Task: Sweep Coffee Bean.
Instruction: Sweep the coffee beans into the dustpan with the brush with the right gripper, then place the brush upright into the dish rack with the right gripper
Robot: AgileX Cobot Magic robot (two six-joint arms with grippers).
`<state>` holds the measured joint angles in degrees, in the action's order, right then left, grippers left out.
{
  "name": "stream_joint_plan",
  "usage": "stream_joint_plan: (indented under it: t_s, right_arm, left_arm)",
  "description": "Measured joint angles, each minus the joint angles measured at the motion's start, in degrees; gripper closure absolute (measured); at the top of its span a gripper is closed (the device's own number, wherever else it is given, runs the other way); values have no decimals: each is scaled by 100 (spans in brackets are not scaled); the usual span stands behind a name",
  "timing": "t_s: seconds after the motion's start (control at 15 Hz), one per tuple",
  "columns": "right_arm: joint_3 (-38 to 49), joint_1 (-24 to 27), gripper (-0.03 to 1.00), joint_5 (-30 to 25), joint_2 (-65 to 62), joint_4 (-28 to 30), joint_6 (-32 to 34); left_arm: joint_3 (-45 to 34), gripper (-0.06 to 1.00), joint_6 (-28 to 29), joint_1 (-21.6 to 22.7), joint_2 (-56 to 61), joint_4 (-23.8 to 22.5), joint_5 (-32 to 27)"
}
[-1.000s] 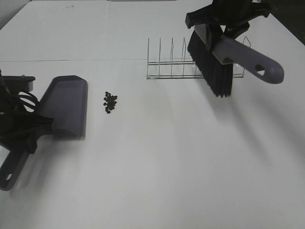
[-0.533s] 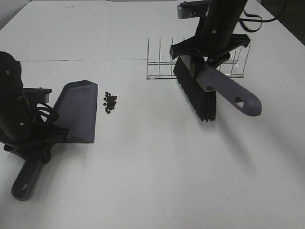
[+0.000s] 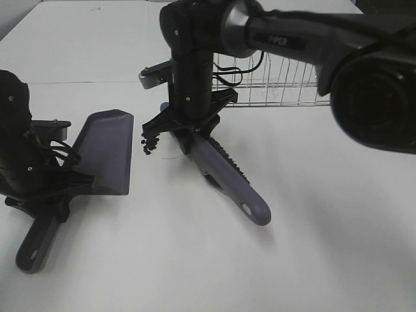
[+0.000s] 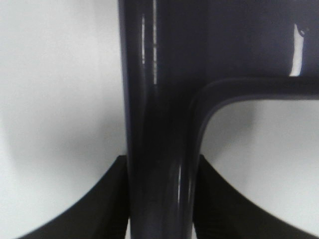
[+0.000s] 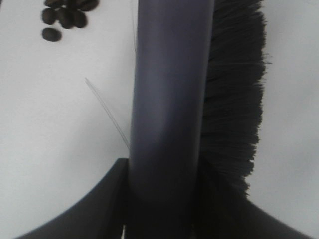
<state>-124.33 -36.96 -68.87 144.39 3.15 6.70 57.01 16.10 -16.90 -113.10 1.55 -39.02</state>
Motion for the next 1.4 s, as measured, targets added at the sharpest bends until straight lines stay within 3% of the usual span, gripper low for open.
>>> stream_joint_plan:
  t_s: [0.53, 0.73, 0.87, 1.07, 1.4]
  right_arm:
    - [-1839, -516, 70, -149, 476, -745, -246]
    - [-2080, -516, 70, -172, 355, -470, -246]
    - [-2080, -493, 70, -178, 120, 11, -246]
    - [-2080, -120, 70, -189, -441, 395, -286]
    - [-2063, 1335, 70, -195, -1387, 487, -441]
  left_arm:
    - [0, 63, 0, 0, 0, 0, 0]
    - [0, 63, 0, 0, 0, 0, 0]
    - [0, 63, 0, 0, 0, 0, 0]
    - [0, 63, 0, 0, 0, 0, 0]
    - [0, 63, 0, 0, 0, 0, 0]
